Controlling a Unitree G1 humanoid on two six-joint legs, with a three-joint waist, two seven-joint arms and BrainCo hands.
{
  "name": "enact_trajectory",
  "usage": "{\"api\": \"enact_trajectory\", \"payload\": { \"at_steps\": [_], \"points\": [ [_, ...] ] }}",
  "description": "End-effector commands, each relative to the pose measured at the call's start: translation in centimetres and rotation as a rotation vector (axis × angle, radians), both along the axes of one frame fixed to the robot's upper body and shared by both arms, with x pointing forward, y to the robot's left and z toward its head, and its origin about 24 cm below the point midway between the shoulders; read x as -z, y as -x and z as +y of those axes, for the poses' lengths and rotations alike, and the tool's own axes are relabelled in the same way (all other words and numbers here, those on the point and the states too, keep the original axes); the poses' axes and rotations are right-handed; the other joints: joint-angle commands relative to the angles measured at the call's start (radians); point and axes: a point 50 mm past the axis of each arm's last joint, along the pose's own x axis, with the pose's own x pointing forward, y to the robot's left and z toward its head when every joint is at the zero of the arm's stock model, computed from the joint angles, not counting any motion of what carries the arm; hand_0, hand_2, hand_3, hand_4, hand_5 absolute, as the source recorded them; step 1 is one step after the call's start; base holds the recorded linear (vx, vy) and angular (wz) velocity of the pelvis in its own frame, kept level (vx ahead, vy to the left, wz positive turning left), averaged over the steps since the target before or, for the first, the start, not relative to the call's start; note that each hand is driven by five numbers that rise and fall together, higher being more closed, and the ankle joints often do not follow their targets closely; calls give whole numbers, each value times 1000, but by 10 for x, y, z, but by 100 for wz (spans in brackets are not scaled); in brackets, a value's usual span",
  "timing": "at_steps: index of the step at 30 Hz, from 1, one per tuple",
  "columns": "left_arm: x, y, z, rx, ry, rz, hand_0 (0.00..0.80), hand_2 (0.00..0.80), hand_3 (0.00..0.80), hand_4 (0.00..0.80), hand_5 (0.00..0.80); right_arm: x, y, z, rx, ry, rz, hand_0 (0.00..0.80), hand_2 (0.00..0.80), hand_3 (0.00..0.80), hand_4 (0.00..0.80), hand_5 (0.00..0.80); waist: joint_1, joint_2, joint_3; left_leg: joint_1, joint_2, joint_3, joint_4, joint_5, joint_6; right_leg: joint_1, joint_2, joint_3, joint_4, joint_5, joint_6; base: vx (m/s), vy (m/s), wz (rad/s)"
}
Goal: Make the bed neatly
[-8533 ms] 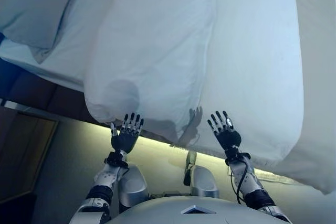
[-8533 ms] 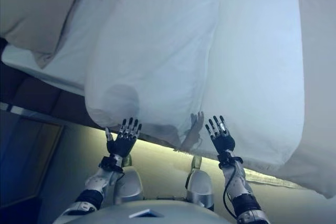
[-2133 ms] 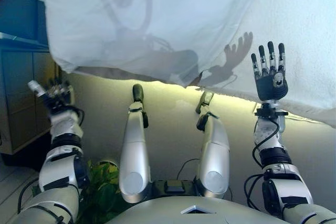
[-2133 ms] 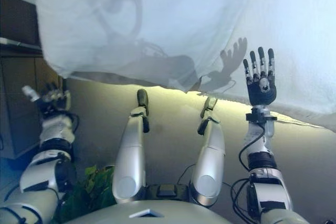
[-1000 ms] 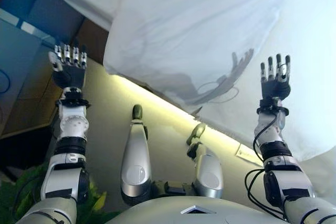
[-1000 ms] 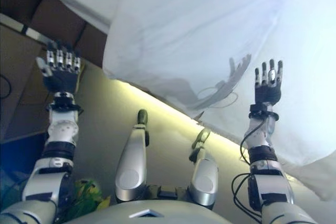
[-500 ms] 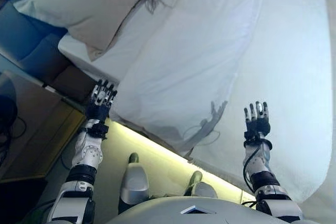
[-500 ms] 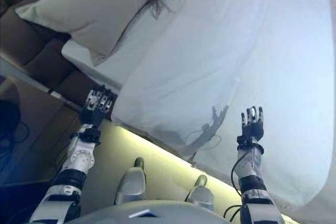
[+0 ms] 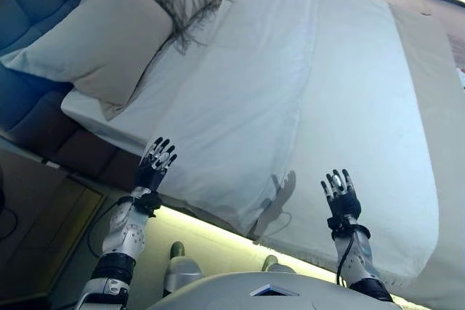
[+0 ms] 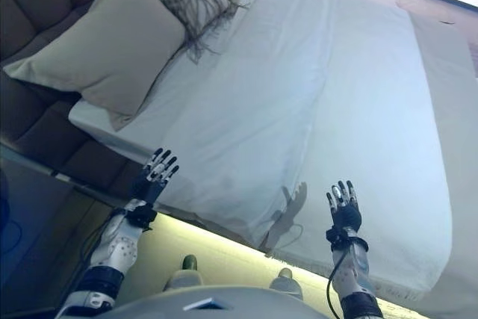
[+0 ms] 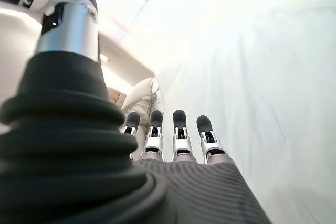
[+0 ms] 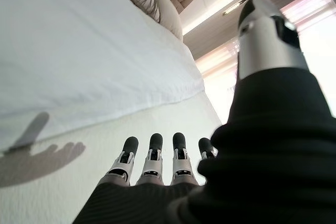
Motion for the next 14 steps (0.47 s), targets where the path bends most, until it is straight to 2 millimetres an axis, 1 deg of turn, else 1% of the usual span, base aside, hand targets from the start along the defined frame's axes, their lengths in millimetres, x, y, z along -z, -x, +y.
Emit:
{"api": "enact_trajectory", "payload": {
  "at_steps": [1,5,10,14],
  "points": [
    [-25,-20,0,6,-30,-132,0,0,0,0,0,-31,-27,-6,-39,68,-138,0,0,0,0,0,6,48,-9,36,-16,53,30,-50,66,-26,-18,31,79,13,12,54,58,0],
    [-23,-19,-1,-8,-20,-116,0,0,0,0,0,-32,-26,-2,-31,63,-145,0,0,0,0,0,8,52,-18,44,-19,46,25,-50,66,-13,-16,29,71,11,12,41,29,1],
    [-22,-13,-4,0,-2,-119,0,0,0,0,0,-30,-22,8,-21,40,-154,0,0,0,0,0,18,54,-26,48,-18,41,19,-50,64,1,-17,16,64,3,11,21,1,2],
    [-21,-10,-3,-1,-5,-111,0,0,0,0,0,-28,-18,9,-21,43,-142,0,0,0,0,0,20,54,-31,49,-19,42,14,-49,64,5,-17,8,56,6,12,0,0,0]
  ]
}}
